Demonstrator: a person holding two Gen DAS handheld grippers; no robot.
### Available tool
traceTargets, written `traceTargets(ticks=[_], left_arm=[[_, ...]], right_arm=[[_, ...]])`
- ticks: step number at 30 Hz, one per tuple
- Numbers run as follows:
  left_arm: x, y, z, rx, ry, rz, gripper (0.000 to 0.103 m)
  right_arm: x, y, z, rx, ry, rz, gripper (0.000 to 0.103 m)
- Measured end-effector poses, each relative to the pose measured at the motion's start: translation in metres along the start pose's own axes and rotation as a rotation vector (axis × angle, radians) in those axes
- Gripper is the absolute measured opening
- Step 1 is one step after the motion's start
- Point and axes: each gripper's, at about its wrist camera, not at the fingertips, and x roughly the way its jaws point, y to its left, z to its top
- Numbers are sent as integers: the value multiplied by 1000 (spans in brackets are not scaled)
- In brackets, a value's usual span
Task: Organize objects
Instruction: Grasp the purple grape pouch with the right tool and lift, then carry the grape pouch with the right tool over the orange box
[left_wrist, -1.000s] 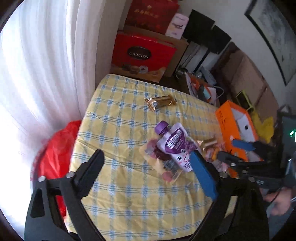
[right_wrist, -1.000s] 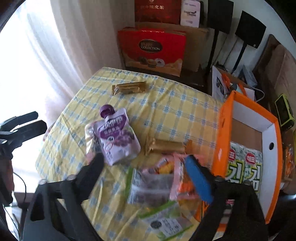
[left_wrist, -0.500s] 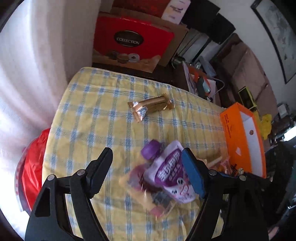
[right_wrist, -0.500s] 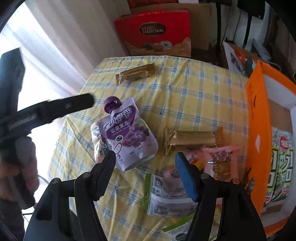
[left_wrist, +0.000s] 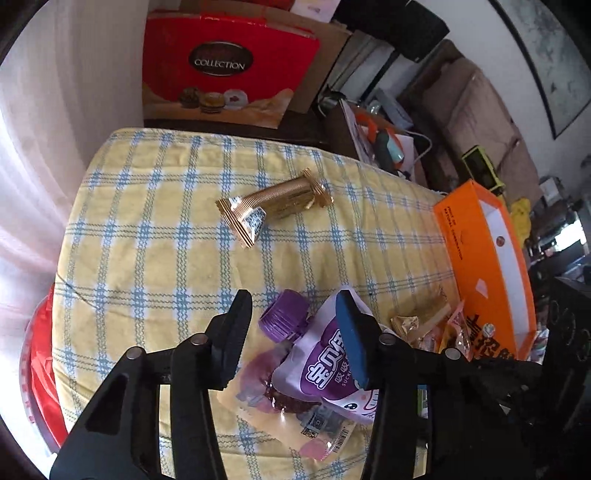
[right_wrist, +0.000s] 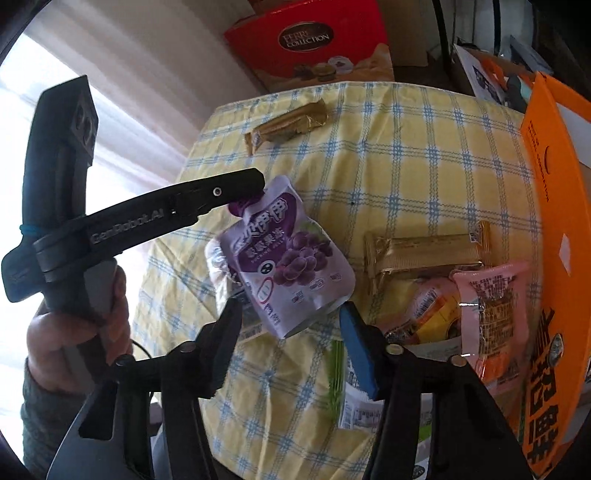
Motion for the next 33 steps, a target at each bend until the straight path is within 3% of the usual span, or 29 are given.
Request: traceTargets(ticks=[1,4,8,14,26,33], left_arm=[[1,0,0,3,4,-4,35],[1,3,-3,11,-10,2,28],[-4,17,-6,-43,-9,-59,26],[-20,19,-9,-77,-23,-82,25],[-72,-30,11,-63,-103,-114,21],[-64,-63,17,-138,-120,-178,21]], right_arm=[[2,0,0,5,0,-3,43],[4,-2,0,5,-9,-4,42],[3,-7,0,17,-30,1,37],[-5,-9,3,31,-59,13,33],[-67,-19,19,69,-177,12,31],[-107,-44,21,147,-230,-35,29]])
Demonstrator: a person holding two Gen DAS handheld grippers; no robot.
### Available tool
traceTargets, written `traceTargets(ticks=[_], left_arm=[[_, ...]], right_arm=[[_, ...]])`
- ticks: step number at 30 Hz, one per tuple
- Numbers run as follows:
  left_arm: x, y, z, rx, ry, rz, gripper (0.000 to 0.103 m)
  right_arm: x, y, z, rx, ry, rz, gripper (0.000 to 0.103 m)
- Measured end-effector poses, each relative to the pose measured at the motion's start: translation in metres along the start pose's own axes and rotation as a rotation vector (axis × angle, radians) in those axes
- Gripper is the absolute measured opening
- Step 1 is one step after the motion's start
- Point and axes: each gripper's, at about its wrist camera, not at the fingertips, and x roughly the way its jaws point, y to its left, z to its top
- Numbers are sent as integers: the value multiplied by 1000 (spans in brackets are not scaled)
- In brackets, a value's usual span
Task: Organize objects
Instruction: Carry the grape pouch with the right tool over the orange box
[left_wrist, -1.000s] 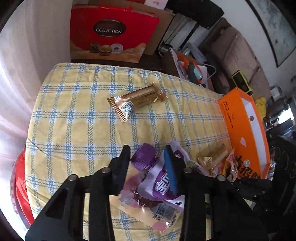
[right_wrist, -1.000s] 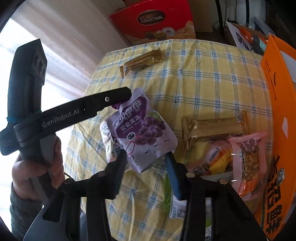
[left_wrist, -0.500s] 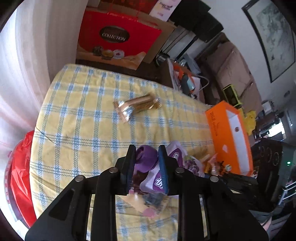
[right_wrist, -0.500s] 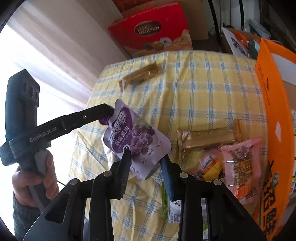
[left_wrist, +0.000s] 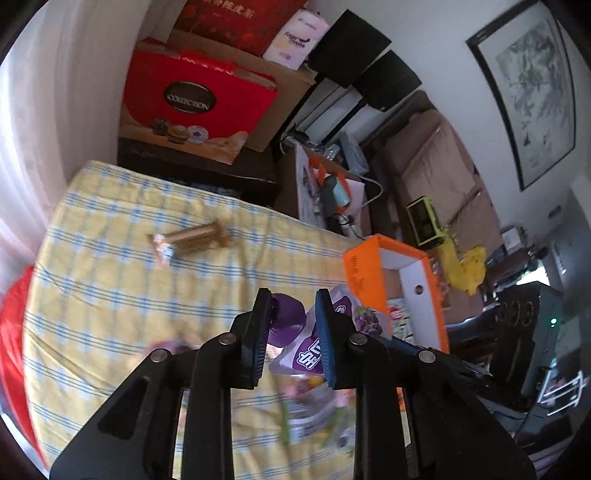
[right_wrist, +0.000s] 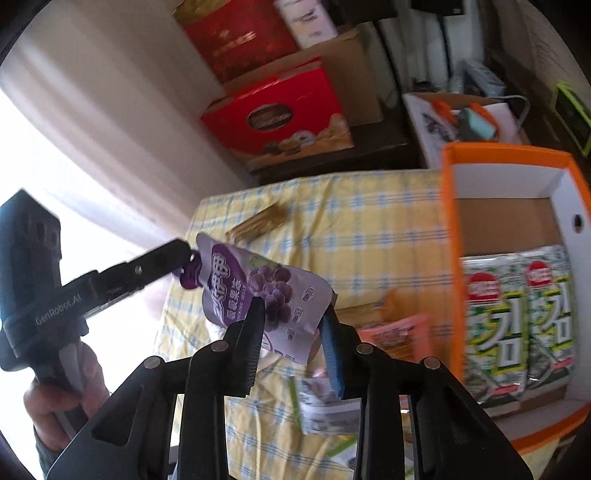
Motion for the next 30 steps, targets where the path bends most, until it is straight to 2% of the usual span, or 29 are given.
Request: traceTargets(ticks=[4,13,22,27,30], left_arm=[[17,-18,-6,-22,27,-50,21],[33,-62,-6,-1,25,-69,21],[76,-116,0,9,64,-144,21],[111,-138,0,35,95,-156,21],[133,-145,0,73,111,-129,21]], right_arm=[[-19,-19,6,8,-29,-70,29],[-50,-51,16,43,-61,-84,28],[-84,-103,43,78,-109,-169,28],[-82,-148,56,130,-104,-203,28],[-71,-165,62,143,-80,-233,28]])
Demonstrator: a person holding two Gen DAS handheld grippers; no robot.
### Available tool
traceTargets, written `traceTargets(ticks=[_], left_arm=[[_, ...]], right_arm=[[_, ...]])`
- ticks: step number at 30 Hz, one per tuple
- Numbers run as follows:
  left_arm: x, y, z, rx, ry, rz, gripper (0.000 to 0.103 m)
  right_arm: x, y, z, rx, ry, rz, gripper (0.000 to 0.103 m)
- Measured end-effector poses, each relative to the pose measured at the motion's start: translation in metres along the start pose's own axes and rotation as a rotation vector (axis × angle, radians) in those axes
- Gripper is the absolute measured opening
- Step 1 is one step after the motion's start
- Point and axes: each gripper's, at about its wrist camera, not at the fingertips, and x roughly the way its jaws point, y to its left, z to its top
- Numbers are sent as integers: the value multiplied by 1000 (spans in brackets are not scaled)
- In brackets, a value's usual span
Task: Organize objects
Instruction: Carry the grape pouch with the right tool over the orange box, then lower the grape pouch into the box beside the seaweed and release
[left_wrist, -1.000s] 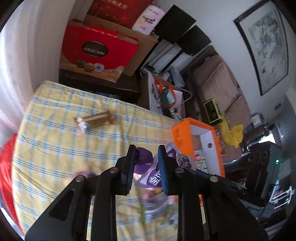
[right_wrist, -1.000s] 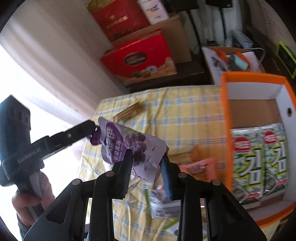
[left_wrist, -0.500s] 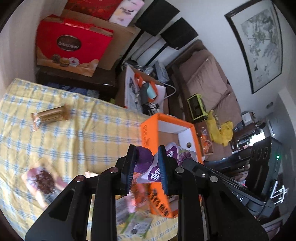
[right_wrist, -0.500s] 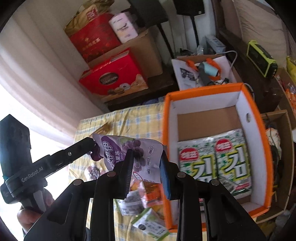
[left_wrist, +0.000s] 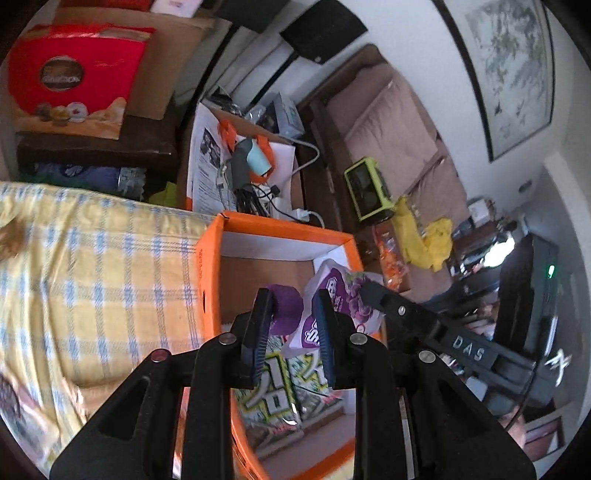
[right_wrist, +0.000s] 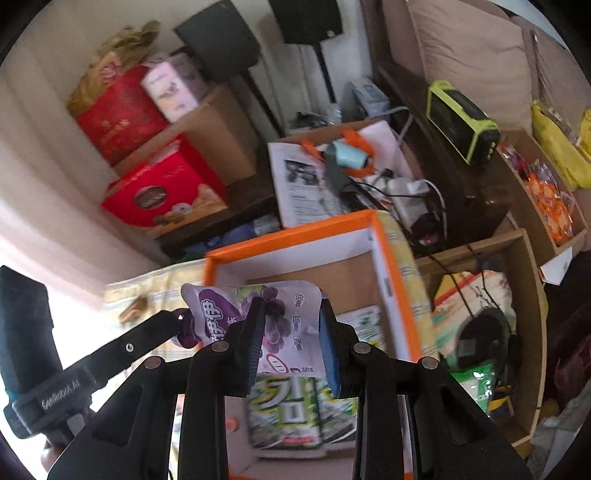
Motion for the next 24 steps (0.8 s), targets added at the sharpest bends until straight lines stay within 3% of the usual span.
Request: traceTargets(ticks=[7,9,11,18,20,24], left_arm=[[34,5,13,25,51,68,21],[37,8,14,20,62,56,23],[34,7,13,33,66,44,38],[8,0,9,57,45,29,44],[-4,-1,6,77,35,48,50],[-33,7,-4,89,16,84,71]], right_arm=[[39,-10,17,-15,6,-52,29],[45,-6,16,-50,-7,-95,31],[44,0,14,-98,-45,-119,31],[42,3,4,-113,-29,-139,34],[34,4,0,-107,-42,-115,34],[18,11,-11,-105,-58,-108,48]])
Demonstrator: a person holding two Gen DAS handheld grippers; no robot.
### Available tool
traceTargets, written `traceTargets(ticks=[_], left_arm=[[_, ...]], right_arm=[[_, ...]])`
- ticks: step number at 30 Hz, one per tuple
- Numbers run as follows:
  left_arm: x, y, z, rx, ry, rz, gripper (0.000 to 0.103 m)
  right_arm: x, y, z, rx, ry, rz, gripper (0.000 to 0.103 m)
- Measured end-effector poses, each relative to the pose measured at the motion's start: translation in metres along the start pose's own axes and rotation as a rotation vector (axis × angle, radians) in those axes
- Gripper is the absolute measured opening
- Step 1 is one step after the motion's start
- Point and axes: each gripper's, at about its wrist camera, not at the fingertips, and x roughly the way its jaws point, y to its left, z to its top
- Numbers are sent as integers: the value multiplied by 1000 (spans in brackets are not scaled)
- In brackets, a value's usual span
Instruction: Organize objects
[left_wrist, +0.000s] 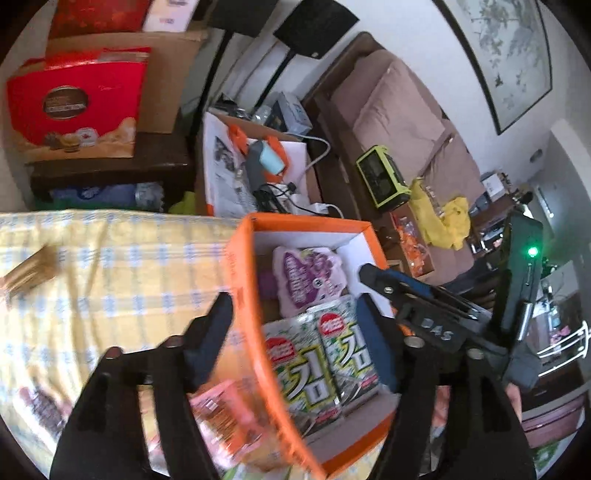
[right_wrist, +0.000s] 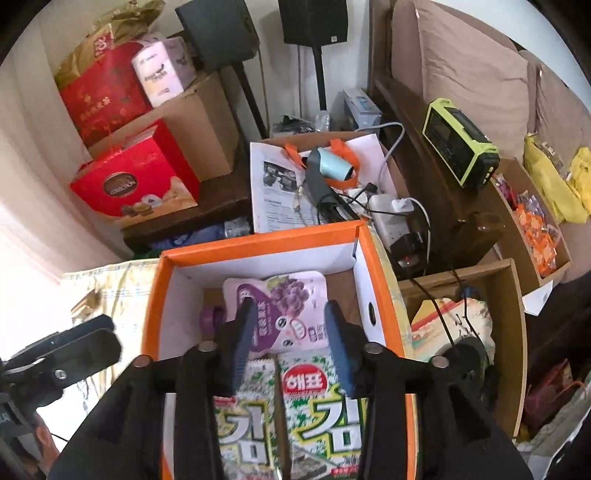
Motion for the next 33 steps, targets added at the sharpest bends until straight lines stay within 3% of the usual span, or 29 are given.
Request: traceTargets(ticks=[3,5,10,16,19,23,33], left_arm=[[-24,14,-12,19,8,32,80],[-41,24,-19,36,-5,72,89],[-82,46,-41,75,-45,148,101],[-118,71,-79,97,-73,194,103],[-125,83,-102,78,-71,151,103],[-119,106,-128,5,-44,97,103],[-93,113,-154,6,7,126,103]], right_arm=[[-18,14,-12,-48,-23,-4,57],[-29,23,-22,-79,-43,0,71],[-44,40,-44,-113,-37,62,74],[-70,61,-75,-172,-78,107,80],[-83,68,-94,-192,-90,135,80],[-95,75,-122,-202,-87,171,80],[-96,78,-189,-245,-38,193,80]])
